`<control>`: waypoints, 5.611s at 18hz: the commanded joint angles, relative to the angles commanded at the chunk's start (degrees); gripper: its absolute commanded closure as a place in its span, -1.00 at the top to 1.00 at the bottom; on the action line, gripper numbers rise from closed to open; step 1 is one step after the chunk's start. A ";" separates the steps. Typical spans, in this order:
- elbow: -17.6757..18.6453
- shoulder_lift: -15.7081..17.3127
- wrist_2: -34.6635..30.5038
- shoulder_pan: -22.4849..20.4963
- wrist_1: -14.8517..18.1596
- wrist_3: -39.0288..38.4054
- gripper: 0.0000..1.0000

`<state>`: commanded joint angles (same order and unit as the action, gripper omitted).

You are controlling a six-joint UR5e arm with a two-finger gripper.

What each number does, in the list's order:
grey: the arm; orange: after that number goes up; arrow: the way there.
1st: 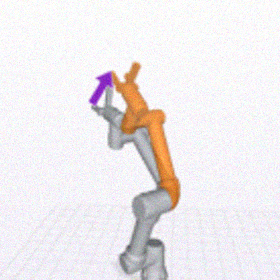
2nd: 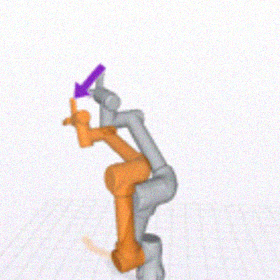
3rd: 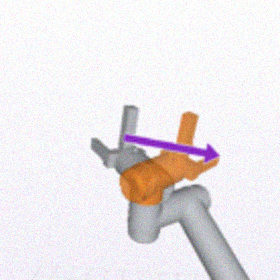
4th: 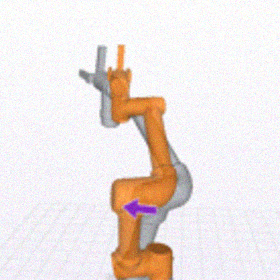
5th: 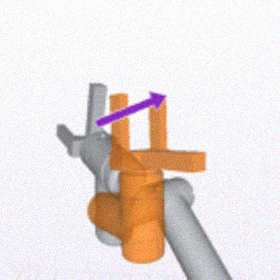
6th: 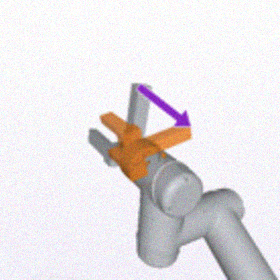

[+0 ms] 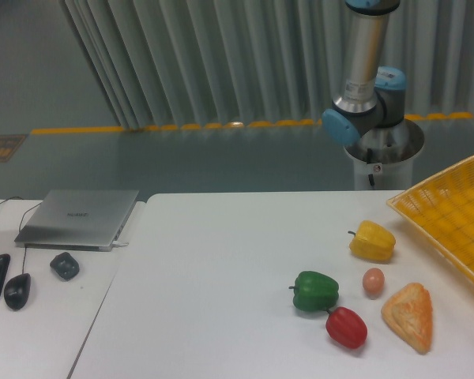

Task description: Place the triangular bread in the basket

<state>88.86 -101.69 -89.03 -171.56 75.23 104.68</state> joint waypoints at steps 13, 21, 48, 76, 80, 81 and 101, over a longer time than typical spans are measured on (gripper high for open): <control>-0.26 -0.35 -0.17 -1.41 -1.49 0.09 1.00; 0.09 0.79 -0.35 -1.06 -1.23 -0.26 1.00; 5.71 5.98 1.32 2.20 -3.08 -8.78 1.00; 2.64 -1.22 8.36 27.06 -9.84 -57.92 1.00; 0.89 -4.91 5.36 29.97 -10.55 -58.10 1.00; 0.18 -5.88 5.45 30.32 -10.55 -58.10 1.00; -0.35 -13.62 4.84 32.34 -10.55 -57.66 1.00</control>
<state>88.51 -115.31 -84.20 -139.22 64.69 47.02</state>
